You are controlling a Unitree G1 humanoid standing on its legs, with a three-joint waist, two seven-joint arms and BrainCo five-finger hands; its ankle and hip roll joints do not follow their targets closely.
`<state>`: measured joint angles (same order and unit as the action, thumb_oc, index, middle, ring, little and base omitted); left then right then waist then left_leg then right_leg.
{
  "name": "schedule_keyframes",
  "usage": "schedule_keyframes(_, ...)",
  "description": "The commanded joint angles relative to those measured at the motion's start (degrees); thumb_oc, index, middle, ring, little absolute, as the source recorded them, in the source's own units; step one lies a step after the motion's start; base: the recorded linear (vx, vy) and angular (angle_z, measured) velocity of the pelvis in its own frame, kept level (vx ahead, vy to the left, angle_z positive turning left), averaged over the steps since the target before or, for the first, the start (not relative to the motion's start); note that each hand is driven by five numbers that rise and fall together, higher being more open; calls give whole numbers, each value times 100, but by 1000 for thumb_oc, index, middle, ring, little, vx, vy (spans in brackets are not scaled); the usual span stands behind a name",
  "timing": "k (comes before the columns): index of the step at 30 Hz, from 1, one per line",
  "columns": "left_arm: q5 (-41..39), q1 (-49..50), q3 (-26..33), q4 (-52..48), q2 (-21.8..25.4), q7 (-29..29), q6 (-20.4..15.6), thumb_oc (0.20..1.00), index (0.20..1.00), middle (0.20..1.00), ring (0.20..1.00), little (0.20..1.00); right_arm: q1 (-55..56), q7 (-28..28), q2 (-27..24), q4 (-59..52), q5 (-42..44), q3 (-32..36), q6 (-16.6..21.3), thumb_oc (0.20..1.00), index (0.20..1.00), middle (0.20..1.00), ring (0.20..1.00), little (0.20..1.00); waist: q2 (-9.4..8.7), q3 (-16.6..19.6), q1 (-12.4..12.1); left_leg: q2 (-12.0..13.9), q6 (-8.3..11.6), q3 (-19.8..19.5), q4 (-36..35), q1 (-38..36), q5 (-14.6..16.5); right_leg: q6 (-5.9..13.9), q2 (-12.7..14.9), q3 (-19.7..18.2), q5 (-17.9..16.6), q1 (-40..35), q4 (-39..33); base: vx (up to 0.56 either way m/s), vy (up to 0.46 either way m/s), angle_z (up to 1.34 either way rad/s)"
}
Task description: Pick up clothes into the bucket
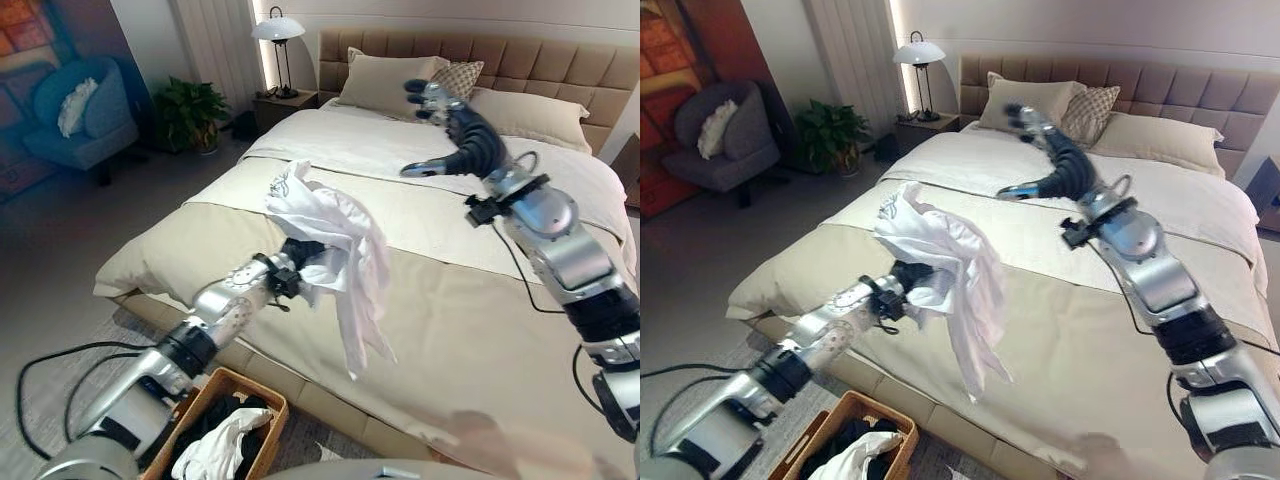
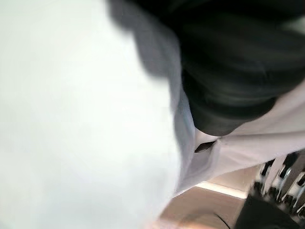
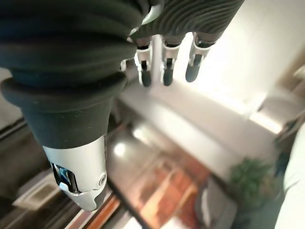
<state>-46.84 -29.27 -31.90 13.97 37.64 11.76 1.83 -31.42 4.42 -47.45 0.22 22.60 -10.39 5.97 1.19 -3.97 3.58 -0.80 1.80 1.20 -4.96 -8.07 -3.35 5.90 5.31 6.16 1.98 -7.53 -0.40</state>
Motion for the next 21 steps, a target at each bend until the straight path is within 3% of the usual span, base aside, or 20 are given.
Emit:
schedule_keyframes(1, 1035, 266, 1214, -164, 508, -150, -805, 200, 200, 200, 200, 200, 698, -82, -128, -118, 262, 865, 298, 1000, 1000, 1000, 1000, 1000, -292, 166, -173, -106, -1, -244, 706, 133, 785, 257, 367, 245, -109, 317, 438, 31, -9, 11)
schedule_keyframes(3, 1216, 483, 1468, -174, 599, -182, -838, 200, 200, 200, 200, 200, 941, -56, -69, -99, 340, 1047, 283, 1000, 1000, 1000, 1000, 1000, -290, 173, -172, -102, 7, -238, 701, 128, 786, 256, 366, 255, -103, 312, 428, 21, -4, 7)
schedule_keyframes(4, 1508, 974, 2015, -125, 700, -263, -877, 200, 200, 200, 200, 200, 1445, -43, 105, -26, 451, 1416, 245, 1000, 1000, 1000, 1000, 1000, -269, 151, -187, -85, 16, -233, 691, 128, 787, 252, 358, 261, -90, 302, 405, 21, -6, 4)
schedule_keyframes(8, 2577, 1956, 3131, -32, 905, -524, -943, 200, 200, 200, 200, 200, 2515, -102, 680, 350, 551, 2101, 167, 1000, 1000, 1000, 1000, 1000, -220, 90, -183, -76, 23, -219, 680, 142, 792, 231, 338, 271, -64, 323, 389, 6, -1, 1)
schedule_keyframes(10, 2707, 2163, 3334, -57, 902, -581, -960, 200, 200, 200, 200, 200, 2696, -77, 779, 395, 538, 2186, 134, 1000, 1000, 1000, 1000, 1000, -219, 83, -170, -75, 25, -215, 689, 154, 796, 227, 338, 268, -53, 338, 403, 0, 0, 0)
schedule_keyframes(11, 3117, 2413, 3700, 161, 915, -739, -1003, 200, 200, 200, 200, 200, 3005, -174, 1093, 956, 513, 2322, 110, 1000, 1000, 1000, 1000, 1000, -184, 17, -156, -81, 22, -218, 707, 195, 798, 219, 328, 255, -36, 393, 439, 0, 0, 0)
schedule_keyframes(15, 4125, 2827, 4257, 465, 790, -1274, -1100, 200, 200, 200, 200, 200, 3412, -303, 1718, 2391, 500, 2227, 115, 1000, 1000, 1000, 1000, 1000, -148, -161, -143, -91, 20, -239, 782, 343, 788, 182, 319, 239, 19, 562, 606, -23, 9, -1)
schedule_keyframes(20, 4235, 2984, 4489, 929, 395, -1726, -1170, 200, 200, 200, 200, 200, 3604, -296, 2211, 3722, 527, 2013, 112, 1000, 1000, 1000, 1000, 1000, -126, -375, -93, -121, 8, -264, 897, 551, 788, 152, 348, 223, 66, 834, 854, -58, 27, 3)
schedule_keyframes(21, 4114, 3033, 4555, 1037, 144, -1941, -1220, 200, 200, 200, 200, 200, 3666, -354, 2318, 4298, 0, 1759, 68, 1000, 1000, 1000, 1000, 1000, -119, -603, -89, -142, -4, -277, 1025, 750, 776, 133, 363, 186, 71, 1071, 1051, -139, 45, 3)
